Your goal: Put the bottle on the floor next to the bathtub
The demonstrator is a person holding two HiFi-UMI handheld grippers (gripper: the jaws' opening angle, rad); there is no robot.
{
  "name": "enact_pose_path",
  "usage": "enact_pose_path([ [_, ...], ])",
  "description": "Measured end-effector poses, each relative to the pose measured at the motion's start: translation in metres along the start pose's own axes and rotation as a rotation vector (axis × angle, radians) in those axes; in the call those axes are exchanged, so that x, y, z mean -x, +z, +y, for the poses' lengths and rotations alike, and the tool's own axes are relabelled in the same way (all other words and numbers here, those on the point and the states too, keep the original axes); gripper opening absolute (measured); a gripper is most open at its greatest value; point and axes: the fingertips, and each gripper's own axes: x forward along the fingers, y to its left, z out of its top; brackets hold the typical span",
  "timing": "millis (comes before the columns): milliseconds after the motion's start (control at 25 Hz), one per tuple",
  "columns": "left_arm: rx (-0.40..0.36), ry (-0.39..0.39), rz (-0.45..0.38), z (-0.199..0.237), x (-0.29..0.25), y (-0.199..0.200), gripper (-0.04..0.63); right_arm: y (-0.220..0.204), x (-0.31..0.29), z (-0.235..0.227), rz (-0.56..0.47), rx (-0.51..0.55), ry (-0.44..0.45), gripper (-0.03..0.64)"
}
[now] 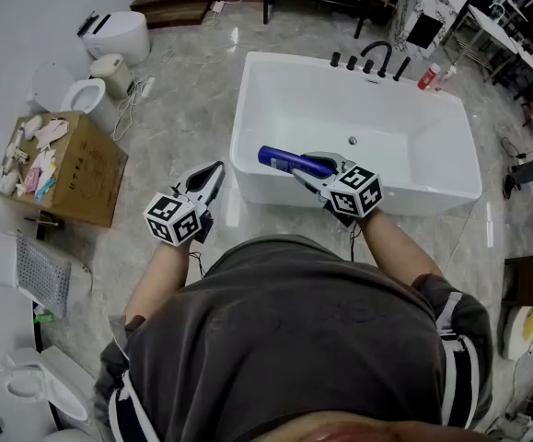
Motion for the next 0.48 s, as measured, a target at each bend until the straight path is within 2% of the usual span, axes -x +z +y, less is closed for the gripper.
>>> enact_pose_path([
  [480,-0.004,0.006,0.002,-0.005,-0.013,0.0,0.006,0.0,0.005,-0.012,-0.006,0.008,0.008,0.137],
])
